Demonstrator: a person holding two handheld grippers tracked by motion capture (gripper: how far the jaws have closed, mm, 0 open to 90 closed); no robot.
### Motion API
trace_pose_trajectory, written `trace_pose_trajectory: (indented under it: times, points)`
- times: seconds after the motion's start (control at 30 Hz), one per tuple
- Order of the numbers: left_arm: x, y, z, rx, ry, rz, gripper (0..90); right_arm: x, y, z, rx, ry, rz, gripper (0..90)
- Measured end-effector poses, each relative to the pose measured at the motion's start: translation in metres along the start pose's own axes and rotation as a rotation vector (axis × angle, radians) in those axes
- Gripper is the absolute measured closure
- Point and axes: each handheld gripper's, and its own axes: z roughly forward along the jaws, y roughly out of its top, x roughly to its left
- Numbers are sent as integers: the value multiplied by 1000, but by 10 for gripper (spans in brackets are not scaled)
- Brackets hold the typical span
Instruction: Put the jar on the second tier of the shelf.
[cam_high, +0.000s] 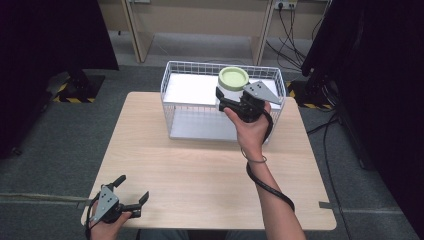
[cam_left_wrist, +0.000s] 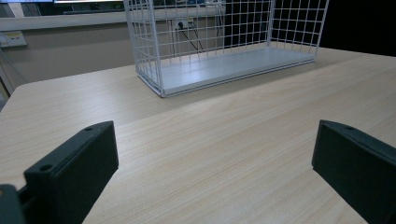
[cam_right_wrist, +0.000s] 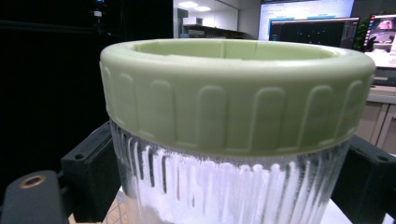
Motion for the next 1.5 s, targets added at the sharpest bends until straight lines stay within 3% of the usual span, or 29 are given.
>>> trace_pose_trajectory:
  times: [0.33,0.9,1.5]
  points:
    - [0,0,0,-2,0,-4,0,-12,10,7,2,-46,9,114]
    - [1,0,-1,-5,-1,-9,0,-46,16,29,27,-150,53,114]
    - [1,0,-1,-4,-4,-9,0,-42,5,61,82,-146,49,114]
